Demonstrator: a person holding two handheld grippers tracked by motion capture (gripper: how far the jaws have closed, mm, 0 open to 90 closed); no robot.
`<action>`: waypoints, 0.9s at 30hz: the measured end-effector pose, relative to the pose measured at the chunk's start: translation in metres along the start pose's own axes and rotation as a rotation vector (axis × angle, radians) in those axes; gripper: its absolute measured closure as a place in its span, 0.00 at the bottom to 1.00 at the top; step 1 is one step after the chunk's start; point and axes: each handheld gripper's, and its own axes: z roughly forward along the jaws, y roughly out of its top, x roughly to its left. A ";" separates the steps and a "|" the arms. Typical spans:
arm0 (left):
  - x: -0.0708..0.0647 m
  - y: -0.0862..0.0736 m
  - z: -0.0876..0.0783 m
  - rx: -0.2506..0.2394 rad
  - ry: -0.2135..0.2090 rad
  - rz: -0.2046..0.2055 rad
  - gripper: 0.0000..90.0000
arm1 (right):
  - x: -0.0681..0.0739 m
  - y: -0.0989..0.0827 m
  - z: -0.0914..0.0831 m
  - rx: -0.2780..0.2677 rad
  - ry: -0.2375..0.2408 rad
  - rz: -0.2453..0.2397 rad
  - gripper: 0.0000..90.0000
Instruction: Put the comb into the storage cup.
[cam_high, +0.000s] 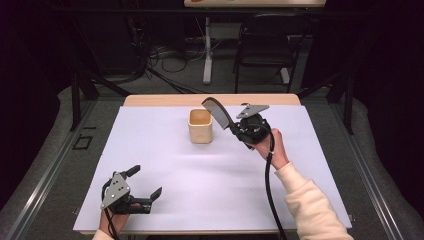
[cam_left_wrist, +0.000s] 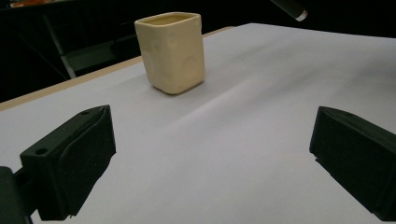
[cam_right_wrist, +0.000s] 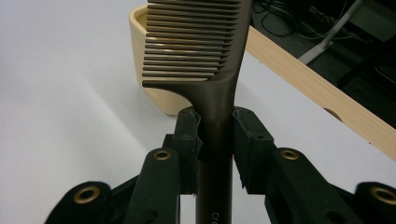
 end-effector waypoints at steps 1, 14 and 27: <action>0.000 0.000 0.000 0.001 0.000 0.000 0.00 | 0.000 0.001 0.000 -0.002 0.000 -0.001 0.80; 0.000 0.000 0.001 0.003 -0.003 -0.005 0.00 | 0.004 0.012 0.013 -0.040 0.008 0.010 0.80; 0.000 0.000 0.000 0.001 0.000 -0.004 0.00 | 0.004 0.022 0.020 -0.067 0.003 0.020 0.81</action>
